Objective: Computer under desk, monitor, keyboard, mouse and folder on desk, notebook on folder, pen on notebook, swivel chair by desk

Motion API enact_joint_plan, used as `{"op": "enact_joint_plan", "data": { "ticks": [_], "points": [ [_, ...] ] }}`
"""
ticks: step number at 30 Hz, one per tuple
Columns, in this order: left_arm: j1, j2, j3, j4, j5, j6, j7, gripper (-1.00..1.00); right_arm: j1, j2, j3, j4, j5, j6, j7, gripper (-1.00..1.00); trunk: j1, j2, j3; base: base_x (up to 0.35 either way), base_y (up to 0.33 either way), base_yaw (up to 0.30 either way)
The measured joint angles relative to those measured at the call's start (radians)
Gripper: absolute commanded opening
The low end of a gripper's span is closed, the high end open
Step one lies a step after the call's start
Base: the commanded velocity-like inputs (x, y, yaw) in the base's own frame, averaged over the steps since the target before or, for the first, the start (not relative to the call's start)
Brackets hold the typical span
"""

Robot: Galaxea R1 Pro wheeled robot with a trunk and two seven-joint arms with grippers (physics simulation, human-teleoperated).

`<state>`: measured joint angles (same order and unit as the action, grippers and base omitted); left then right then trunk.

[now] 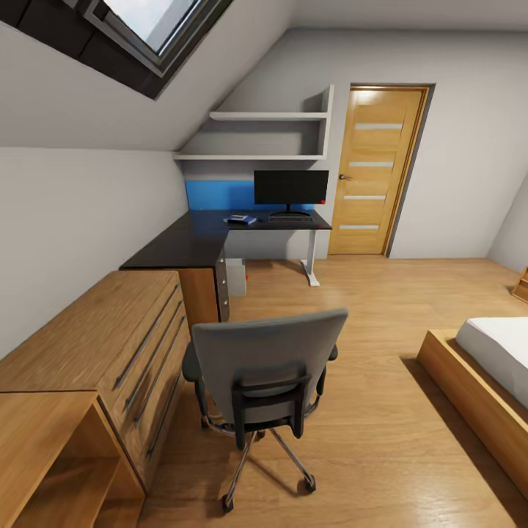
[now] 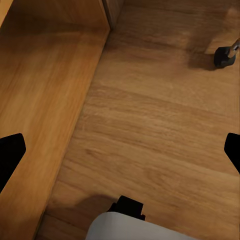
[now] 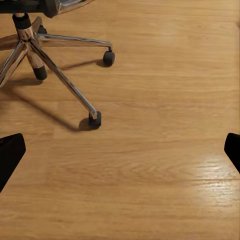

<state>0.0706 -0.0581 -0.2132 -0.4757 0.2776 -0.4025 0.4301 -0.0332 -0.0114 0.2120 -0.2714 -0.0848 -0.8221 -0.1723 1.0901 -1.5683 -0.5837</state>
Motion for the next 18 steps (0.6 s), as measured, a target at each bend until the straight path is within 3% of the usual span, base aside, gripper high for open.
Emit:
{"op": "enact_joint_plan", "data": {
  "ticks": [3, 8, 10, 12, 13, 14, 16, 17, 18],
  "points": [
    [-0.024, -0.004, 0.000, 0.000, 0.001, 0.001, -0.016, 1.00, -0.001, -0.001, -0.001, -0.006, -0.001, -0.001, -0.001, 1.00, 0.012, -0.021, -0.009, 0.000, 0.000, 0.000],
    [-0.134, -0.007, 0.000, -0.002, 0.003, 0.052, -0.032, 1.00, -0.040, -0.001, -0.001, -0.030, 0.000, -0.001, -0.004, 1.00, 0.031, -0.056, -0.025, 0.000, 0.000, 0.000],
    [-0.212, -0.006, 0.000, -0.002, 0.008, 0.182, -0.035, 1.00, -0.098, -0.001, -0.002, -0.036, -0.007, 0.014, -0.016, 1.00, 0.038, -0.070, -0.031, 0.000, 0.000, 0.000],
    [-0.257, -0.006, 0.001, -0.002, 0.025, 0.265, -0.038, 1.00, -0.150, 0.000, -0.003, -0.035, -0.024, 0.037, -0.032, 1.00, 0.046, -0.084, -0.037, 0.000, 0.000, 0.000],
    [-0.286, -0.006, 0.000, -0.002, 0.046, 0.319, -0.043, 1.00, -0.191, 0.001, -0.003, -0.033, -0.049, 0.069, -0.043, 1.00, 0.050, -0.091, -0.040, 0.000, 0.000, 0.000],
    [-0.318, -0.005, 0.001, 0.005, 0.097, 0.373, -0.067, 1.00, -0.243, 0.002, -0.004, -0.032, -0.119, 0.142, -0.050, 1.00, 0.054, -0.098, -0.043, 0.000, 0.000, 0.000],
    [-0.330, -0.003, 0.001, 0.025, 0.124, 0.391, -0.091, 1.00, -0.264, 0.001, -0.005, -0.030, -0.173, 0.176, -0.054, 1.00, 0.061, -0.112, -0.050, 0.000, 0.000, 0.000],
    [-0.337, -0.002, 0.001, 0.077, 0.139, 0.402, -0.110, 1.00, -0.277, -0.001, -0.007, -0.020, -0.226, 0.203, -0.057, 1.00, 0.065, -0.119, -0.053, 0.000, 0.000, 0.000],
    [-0.339, -0.001, -0.001, 0.088, 0.140, 0.403, -0.113, 1.00, -0.278, -0.001, -0.006, -0.011, -0.233, 0.206, -0.058, 1.00, 0.069, -0.126, -0.056, 0.000, 0.000, 0.000]
  ]
}}
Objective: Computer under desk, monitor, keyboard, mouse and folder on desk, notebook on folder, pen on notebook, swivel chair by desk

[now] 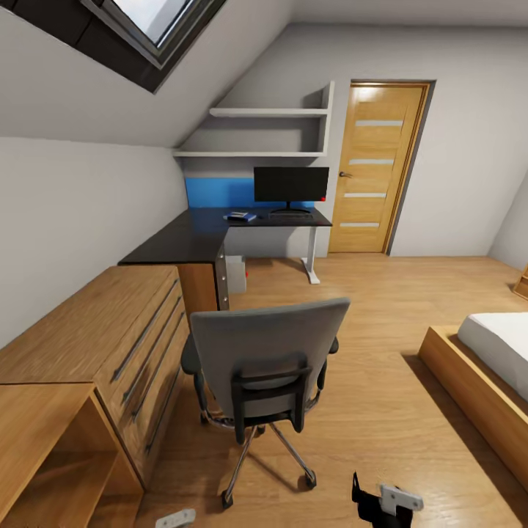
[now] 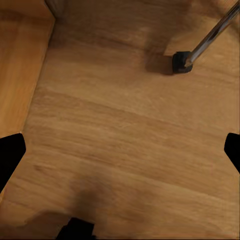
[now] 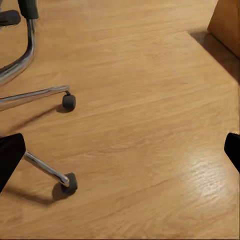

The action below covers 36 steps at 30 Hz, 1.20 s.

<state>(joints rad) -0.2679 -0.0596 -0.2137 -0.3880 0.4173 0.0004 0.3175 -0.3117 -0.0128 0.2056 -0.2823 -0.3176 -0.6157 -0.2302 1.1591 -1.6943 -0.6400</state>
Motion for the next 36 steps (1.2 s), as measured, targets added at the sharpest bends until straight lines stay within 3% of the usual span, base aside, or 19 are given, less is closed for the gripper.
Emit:
{"op": "enact_joint_plan", "data": {
  "ticks": [6, 36],
  "points": [
    [-0.003, 0.016, -0.002, 0.029, 0.002, -0.042, -0.005, 1.00, -0.005, 0.000, 0.004, 0.091, -0.013, -0.031, -0.001, 1.00, 0.023, -0.042, -0.019, 0.000, 0.000, 0.000],
    [-0.003, 0.015, -0.012, 0.035, -0.002, -0.184, -0.006, 1.00, -0.005, 0.003, 0.014, 0.114, -0.009, -0.044, 0.004, 1.00, 0.138, -0.252, -0.113, 0.000, 0.000, 0.000]
  ]
}}
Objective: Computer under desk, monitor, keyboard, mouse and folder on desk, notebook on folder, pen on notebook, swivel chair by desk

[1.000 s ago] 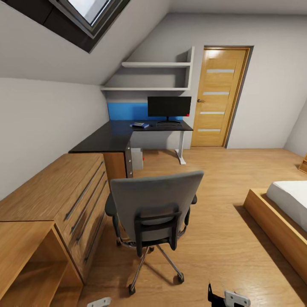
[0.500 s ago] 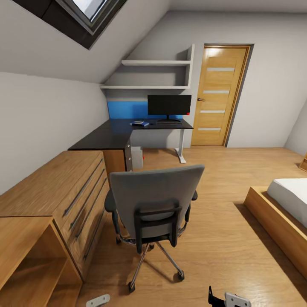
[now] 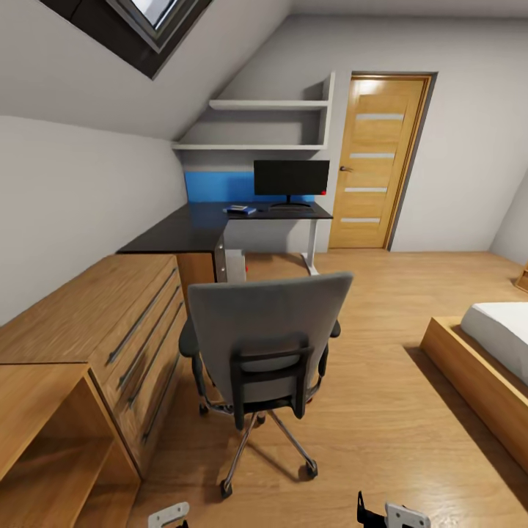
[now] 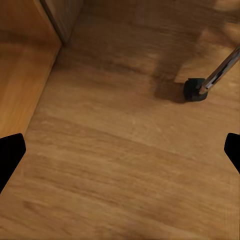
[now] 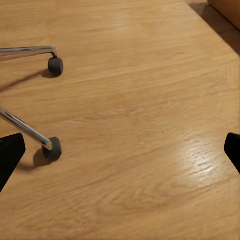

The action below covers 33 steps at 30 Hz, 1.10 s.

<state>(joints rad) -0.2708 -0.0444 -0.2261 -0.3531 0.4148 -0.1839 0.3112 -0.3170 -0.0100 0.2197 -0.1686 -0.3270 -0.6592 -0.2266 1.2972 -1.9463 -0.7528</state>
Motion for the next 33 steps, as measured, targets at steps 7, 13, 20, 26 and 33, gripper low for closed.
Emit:
{"op": "enact_joint_plan", "data": {
  "ticks": [7, 13, 20, 26, 33],
  "points": [
    [0.000, -0.002, -0.002, 0.001, -0.005, -0.016, 0.002, 1.00, 0.000, 0.000, 0.000, 0.000, 0.000, 0.000, 0.000, 1.00, 0.027, -0.049, -0.022, 0.000, 0.000, 0.000],
    [0.000, -0.002, -0.004, 0.002, -0.006, -0.018, 0.003, 1.00, 0.000, 0.000, 0.000, 0.000, 0.001, 0.000, 0.001, 1.00, 0.050, -0.091, -0.041, 0.000, 0.000, 0.000],
    [0.000, -0.002, -0.005, 0.002, -0.006, -0.020, 0.003, 1.00, 0.000, -0.001, 0.000, 0.000, 0.002, 0.000, 0.000, 1.00, 0.077, -0.140, -0.063, 0.000, 0.000, 0.000],
    [0.000, -0.002, -0.005, 0.002, -0.006, -0.020, 0.003, 1.00, 0.000, -0.001, 0.000, 0.000, 0.002, 0.000, 0.000, 1.00, 0.100, -0.182, -0.081, 0.000, 0.000, 0.000],
    [0.000, -0.002, -0.005, 0.002, -0.006, -0.020, 0.002, 1.00, 0.000, -0.002, -0.001, -0.001, 0.002, 0.000, 0.000, 1.00, 0.127, -0.231, -0.103, 0.000, 0.000, 0.000]
  ]
}}
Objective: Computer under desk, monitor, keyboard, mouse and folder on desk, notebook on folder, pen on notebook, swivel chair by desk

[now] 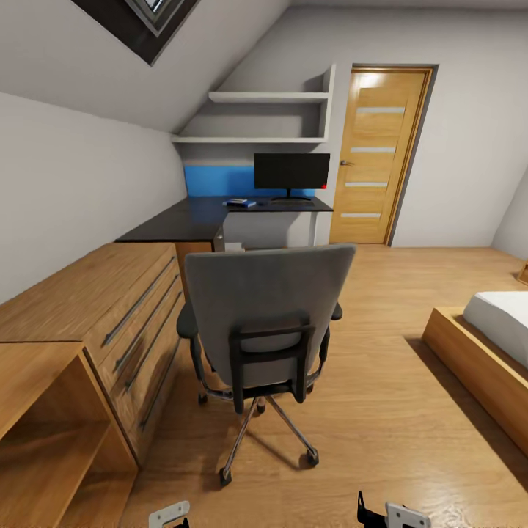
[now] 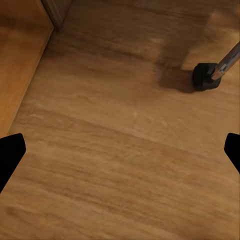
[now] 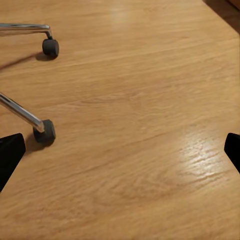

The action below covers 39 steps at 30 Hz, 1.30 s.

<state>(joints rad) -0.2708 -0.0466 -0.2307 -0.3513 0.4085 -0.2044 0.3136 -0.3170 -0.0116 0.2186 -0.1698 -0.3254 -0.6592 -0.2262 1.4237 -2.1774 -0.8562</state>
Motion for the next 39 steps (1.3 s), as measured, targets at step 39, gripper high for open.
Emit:
{"op": "enact_joint_plan", "data": {
  "ticks": [39],
  "points": [
    [-0.187, -0.095, -0.010, -0.228, -0.003, 0.398, -0.006, 1.00, -0.073, -0.043, -0.002, -0.484, 0.185, 0.447, 0.168, 1.00, 0.150, -0.273, -0.122, 0.000, 0.000, 0.000]
  ]
}}
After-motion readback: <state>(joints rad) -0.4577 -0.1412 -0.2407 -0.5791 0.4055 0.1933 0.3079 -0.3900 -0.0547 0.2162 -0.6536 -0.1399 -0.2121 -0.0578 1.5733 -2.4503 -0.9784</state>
